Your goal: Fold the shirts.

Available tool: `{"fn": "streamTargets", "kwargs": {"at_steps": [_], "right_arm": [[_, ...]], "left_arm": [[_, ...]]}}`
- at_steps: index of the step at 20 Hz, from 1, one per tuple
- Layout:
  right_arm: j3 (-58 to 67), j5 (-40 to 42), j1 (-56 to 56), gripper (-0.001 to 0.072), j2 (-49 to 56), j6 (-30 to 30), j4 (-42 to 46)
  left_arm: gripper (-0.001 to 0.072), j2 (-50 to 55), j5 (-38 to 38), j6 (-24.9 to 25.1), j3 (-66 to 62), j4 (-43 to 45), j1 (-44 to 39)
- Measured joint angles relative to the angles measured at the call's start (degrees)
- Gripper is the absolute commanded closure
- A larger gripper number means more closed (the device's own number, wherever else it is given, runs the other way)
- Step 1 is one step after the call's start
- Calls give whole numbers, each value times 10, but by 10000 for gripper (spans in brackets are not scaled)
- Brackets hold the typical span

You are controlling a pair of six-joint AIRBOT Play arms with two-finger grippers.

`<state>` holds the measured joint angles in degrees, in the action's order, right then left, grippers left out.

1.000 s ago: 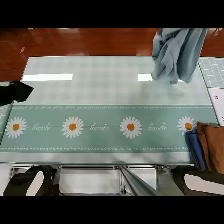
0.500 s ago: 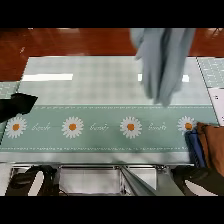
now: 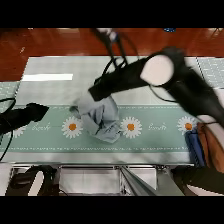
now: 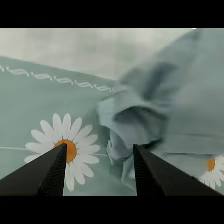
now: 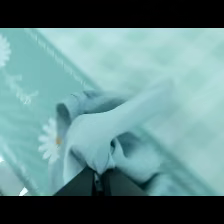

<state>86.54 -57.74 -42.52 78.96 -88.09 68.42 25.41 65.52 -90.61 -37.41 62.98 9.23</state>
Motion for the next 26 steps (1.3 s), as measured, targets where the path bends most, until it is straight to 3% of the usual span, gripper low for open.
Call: {"fn": "streamTargets", "kwargs": {"at_steps": [3, 4, 5, 10, 14, 17, 21, 26], "right_arm": [[-43, 13, -5, 675, 67, 24, -93], [-50, 15, -7, 529, 88, 33, -124], [-56, 16, -6, 296, 107, 41, -151], [-67, -33, 81, 305, 114, 60, -200], [-93, -82, 242, 306, 16, 38, -113], [-178, -93, 361, 305, -71, 18, -67], [-346, -84, 459, 306, -172, 25, -88], [-503, -77, 464, 306, -251, 43, -145]], "left_arm": [[201, 1, -3, 1, 42, -15, 0], [201, 1, -10, 2, 58, -25, 0], [201, 1, -17, 2, 74, -30, 0], [201, 19, -42, 1, 107, -45, 0], [202, 69, -47, 1, 112, -51, 0], [202, 150, -54, 9, 113, -73, 0], [201, 290, -100, 94, 113, -186, 0], [202, 433, -140, 231, 95, -363, -1]]}}
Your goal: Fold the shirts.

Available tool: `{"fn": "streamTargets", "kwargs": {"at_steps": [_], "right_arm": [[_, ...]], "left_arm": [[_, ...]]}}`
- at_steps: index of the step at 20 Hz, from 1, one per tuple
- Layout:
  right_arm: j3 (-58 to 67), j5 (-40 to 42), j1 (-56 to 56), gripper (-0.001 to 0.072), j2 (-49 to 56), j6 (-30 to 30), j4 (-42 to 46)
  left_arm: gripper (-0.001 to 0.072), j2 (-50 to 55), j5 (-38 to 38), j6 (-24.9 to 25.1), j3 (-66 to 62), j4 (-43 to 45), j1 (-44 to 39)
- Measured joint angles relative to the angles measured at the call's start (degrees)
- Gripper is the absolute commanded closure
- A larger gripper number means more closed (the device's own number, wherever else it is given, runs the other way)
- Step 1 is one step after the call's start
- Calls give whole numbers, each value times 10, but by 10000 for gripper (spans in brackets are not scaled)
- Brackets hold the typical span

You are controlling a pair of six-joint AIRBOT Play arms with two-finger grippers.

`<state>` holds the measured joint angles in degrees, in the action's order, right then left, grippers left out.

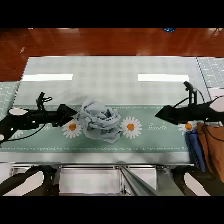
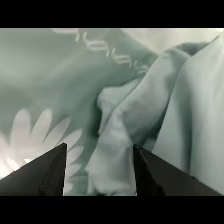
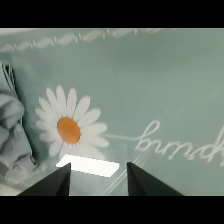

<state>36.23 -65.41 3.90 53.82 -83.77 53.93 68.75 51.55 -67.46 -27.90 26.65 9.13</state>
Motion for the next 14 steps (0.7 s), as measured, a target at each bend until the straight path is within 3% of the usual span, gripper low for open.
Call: {"fn": "streamTargets", "kwargs": {"at_steps": [2, 3, 4, 5, 10, 14], "right_arm": [[-34, 5, -29, 305, -12, -1, -12], [-46, 12, -47, 305, -16, -9, -16], [-57, 23, -69, 305, -19, -22, -18], [-64, 33, -93, 305, -21, -38, -22], [-79, 103, -221, 305, 3, -88, -67], [-81, 169, -312, 305, 73, -52, -179]], "left_arm": [[204, 42, 5, 31, -16, -38, -9], [306, 59, 13, 44, -24, -49, -16], [660, 76, 15, 56, -34, -59, -23], [688, 88, 23, 67, -43, -65, -29], [688, 116, 48, 108, -87, -80, -38], [688, 121, 67, 118, -104, -81, -39]]}}
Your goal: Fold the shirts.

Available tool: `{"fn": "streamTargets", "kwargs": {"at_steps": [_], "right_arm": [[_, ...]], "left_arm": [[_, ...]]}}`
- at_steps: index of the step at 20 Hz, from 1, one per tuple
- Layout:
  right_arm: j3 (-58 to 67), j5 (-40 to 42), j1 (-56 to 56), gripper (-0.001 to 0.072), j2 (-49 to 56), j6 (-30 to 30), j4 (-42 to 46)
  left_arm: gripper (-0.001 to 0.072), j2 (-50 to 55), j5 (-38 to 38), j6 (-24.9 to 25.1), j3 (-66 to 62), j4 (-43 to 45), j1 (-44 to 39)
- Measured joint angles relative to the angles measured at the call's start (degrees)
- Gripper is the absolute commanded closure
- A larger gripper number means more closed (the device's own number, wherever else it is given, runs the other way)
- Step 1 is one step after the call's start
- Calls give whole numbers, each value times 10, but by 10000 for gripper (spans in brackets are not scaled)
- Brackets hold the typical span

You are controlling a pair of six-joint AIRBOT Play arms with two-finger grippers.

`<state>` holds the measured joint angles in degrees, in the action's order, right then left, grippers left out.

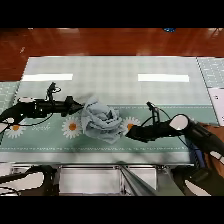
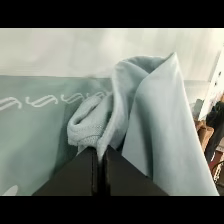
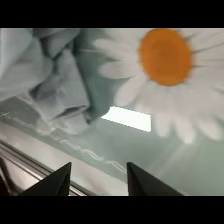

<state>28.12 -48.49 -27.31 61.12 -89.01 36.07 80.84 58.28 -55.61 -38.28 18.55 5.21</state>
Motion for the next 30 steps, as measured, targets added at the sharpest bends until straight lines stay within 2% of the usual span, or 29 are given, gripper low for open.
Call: {"fn": "streamTargets", "kwargs": {"at_steps": [5, 10, 11, 12, 13, 16, 18, 22, 25, 30], "right_arm": [[0, 75, -42, 305, 70, 82, -148], [23, 98, -48, 307, 117, 119, -202], [33, 99, -49, 369, 129, 123, -206], [45, 101, -49, 545, 141, 126, -208], [58, 99, -49, 686, 155, 128, -208], [96, 75, -47, 687, 181, 148, -198], [127, 43, -30, 687, 179, 152, -161], [240, -35, 55, 687, 128, 90, 7], [380, -101, 136, 687, 76, 51, 119], [635, -200, 221, 687, 0, 33, 233]], "left_arm": [[688, 2, 7, 4, -5, 14, 0], [688, 2, 12, 5, -6, 18, 0], [688, 2, 13, 5, -6, 19, 0], [688, 2, 13, 5, -6, 20, 0], [688, 2, 13, 5, -6, 20, 0], [688, 0, 15, 5, -7, 20, 5], [688, -8, 21, 5, -14, 21, 19], [688, -58, 60, 1, -70, 6, 73], [688, -121, 81, -3, -154, -46, 117], [688, -223, 96, -15, -346, -99, 179]]}}
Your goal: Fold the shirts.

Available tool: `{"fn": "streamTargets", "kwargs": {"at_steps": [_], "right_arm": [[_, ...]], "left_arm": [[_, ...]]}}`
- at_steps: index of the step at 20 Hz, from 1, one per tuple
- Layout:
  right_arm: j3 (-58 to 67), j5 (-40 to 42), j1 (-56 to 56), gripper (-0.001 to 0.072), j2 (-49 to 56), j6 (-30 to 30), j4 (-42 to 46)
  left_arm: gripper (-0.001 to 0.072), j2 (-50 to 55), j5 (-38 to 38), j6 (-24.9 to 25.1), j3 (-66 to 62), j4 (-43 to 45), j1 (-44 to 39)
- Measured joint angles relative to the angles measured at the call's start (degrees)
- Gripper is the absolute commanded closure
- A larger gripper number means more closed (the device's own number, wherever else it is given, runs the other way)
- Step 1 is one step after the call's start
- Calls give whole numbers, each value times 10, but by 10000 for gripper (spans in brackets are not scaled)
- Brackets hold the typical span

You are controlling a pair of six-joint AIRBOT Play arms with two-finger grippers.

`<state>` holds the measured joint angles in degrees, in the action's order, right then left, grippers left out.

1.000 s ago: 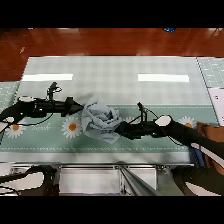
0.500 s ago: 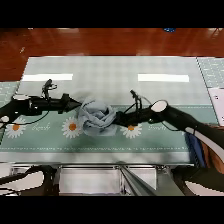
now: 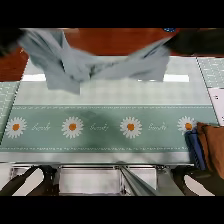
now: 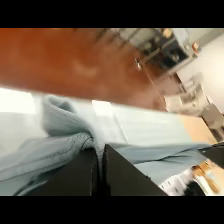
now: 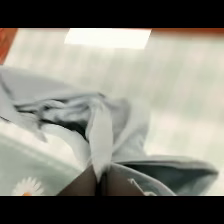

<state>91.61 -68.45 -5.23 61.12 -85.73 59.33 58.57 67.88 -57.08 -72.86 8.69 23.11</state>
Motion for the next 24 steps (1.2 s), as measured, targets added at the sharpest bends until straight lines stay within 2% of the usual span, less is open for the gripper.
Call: {"fn": "streamTargets", "kwargs": {"at_steps": [3, 6, 9, 11, 14, 16, 20, 24], "right_arm": [[94, -33, 16, 686, -61, -6, 69], [134, -65, 23, 686, -135, -31, 160], [139, -121, 25, 686, -202, -59, 249], [116, -158, 26, 686, -243, -76, 294], [35, -195, 26, 686, -297, -104, 325], [-43, -207, 26, 686, -321, -121, 326], [-220, -205, 26, 687, -341, -141, 302], [-373, -163, 26, 687, -324, -151, 278]], "left_arm": [[688, -60, 0, -12, -107, -3, 51], [688, -126, 1, -42, -168, 51, 87], [688, -189, 5, -106, -190, 198, 69], [688, -229, 13, -158, -197, 338, 28], [688, -273, 40, -235, -194, 539, -41], [688, -289, 68, -268, -170, 615, -73], [688, -297, 122, -312, -37, 684, -100], [688, -267, 112, -334, 141, 681, -107]]}}
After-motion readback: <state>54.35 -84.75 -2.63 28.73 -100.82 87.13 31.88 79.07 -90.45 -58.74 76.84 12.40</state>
